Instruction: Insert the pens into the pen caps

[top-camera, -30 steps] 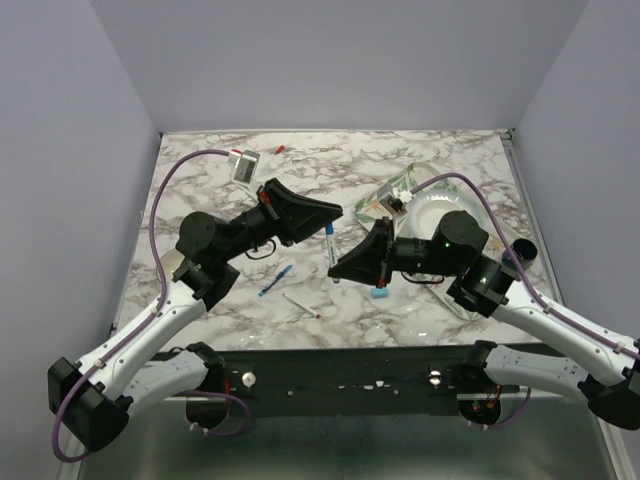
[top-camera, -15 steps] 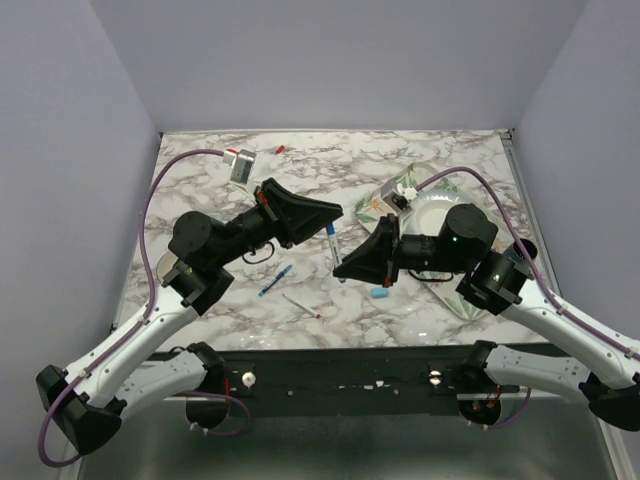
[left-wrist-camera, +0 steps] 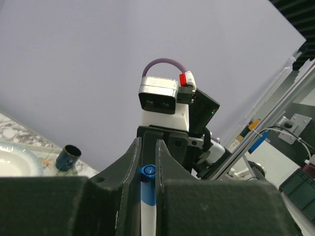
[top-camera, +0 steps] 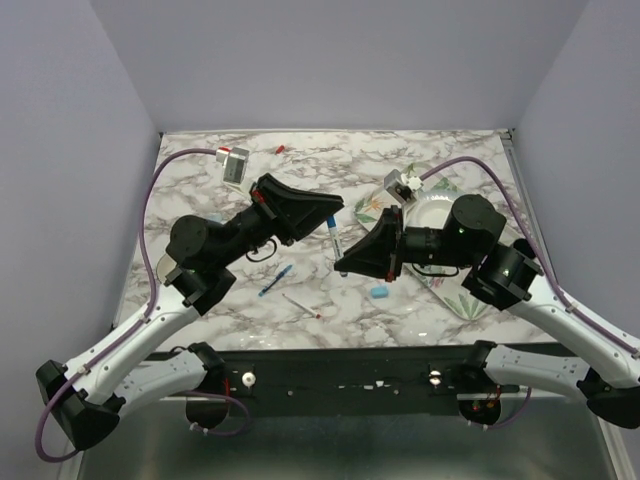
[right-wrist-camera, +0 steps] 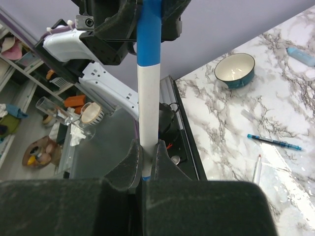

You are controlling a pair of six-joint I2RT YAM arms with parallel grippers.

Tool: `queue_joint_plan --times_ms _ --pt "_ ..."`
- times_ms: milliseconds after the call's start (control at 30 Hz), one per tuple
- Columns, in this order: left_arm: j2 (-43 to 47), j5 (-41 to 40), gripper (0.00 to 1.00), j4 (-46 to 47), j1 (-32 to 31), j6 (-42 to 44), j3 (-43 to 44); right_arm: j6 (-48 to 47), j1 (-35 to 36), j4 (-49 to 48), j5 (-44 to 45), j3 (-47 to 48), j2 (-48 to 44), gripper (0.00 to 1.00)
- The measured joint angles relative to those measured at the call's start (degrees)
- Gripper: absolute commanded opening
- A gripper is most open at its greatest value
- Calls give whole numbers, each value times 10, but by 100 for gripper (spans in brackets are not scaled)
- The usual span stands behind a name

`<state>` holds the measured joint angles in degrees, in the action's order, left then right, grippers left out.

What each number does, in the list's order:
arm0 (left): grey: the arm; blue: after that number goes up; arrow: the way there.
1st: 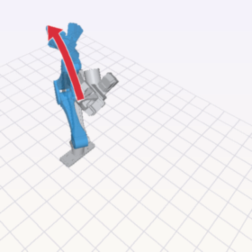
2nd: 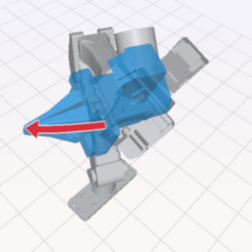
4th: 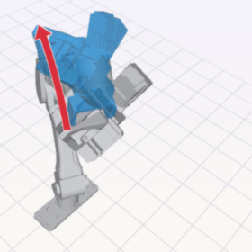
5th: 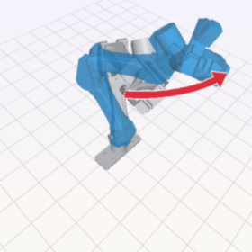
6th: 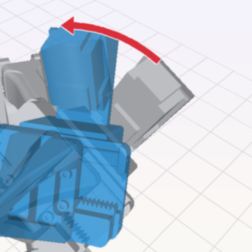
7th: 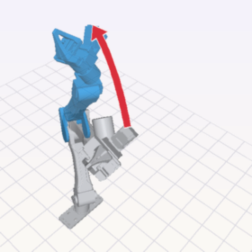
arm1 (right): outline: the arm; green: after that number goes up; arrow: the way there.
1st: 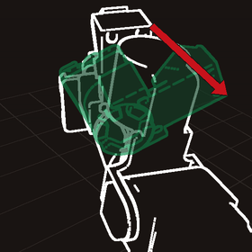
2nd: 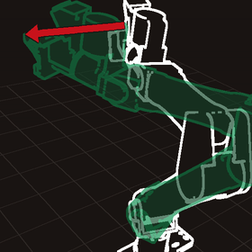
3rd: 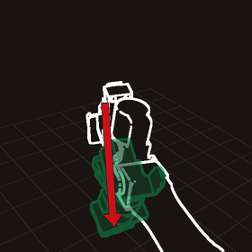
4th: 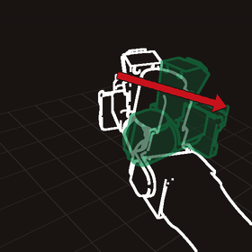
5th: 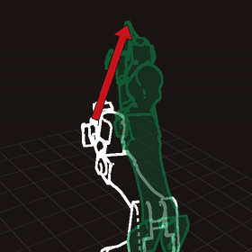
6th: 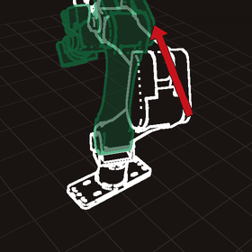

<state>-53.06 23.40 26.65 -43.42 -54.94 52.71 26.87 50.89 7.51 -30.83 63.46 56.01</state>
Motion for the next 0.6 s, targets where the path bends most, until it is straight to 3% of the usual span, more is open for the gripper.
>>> queue_joint_plan --times_ms 167,400,533,600 --pt "-10 -23 0 44 -10 -19 -7 -5 0 31 -5 40 17 1" --pt "-8 -30 0 7 -16 -8 29 -19 0 52 -19 68 26 1" --pt "-9 5 49 -91 12 14 105 -23 -6 3 -27 63 26 1" --pt "-17 41 63 -146 30 26 154 -25 -11 -60 -27 37 19 1"
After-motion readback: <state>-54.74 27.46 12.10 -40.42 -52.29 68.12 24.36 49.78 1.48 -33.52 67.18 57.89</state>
